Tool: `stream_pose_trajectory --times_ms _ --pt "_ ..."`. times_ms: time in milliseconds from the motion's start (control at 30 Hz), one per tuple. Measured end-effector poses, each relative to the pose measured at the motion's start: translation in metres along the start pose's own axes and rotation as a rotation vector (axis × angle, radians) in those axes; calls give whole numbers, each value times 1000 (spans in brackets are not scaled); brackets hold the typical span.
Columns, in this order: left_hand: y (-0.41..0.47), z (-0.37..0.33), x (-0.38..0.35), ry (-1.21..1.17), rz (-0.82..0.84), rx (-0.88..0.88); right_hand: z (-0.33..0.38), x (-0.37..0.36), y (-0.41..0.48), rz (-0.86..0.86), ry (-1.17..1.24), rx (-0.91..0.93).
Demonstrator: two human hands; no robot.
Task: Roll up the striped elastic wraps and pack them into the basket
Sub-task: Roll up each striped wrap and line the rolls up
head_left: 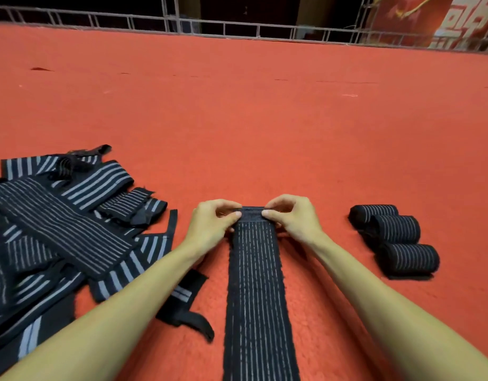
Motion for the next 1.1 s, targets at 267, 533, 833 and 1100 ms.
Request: stream_pose_trajectory --times_ms 267,533,833,1100 --pt "28 12 -12 367 -145 -135 -12 -10 26 -137 -243 135" --pt "29 17 -13 420 -173 -133 -11 -17 28 -130 -361 169" --pt "20 7 -22 391 -21 -169 2 -19 19 -79 -338 156" --pt "-39 -72 -6 407 227 -281 86 6 -37 10 -419 340"
Point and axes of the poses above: each hand's wrist, its own y-axis towards the middle knuckle, its own x-axis out of the back of the hand, z = x × y, the point moved 9 cm from there along y, towards the middle knuckle, and after that the axes turned 1 degree about z, right-handed, at the moved point
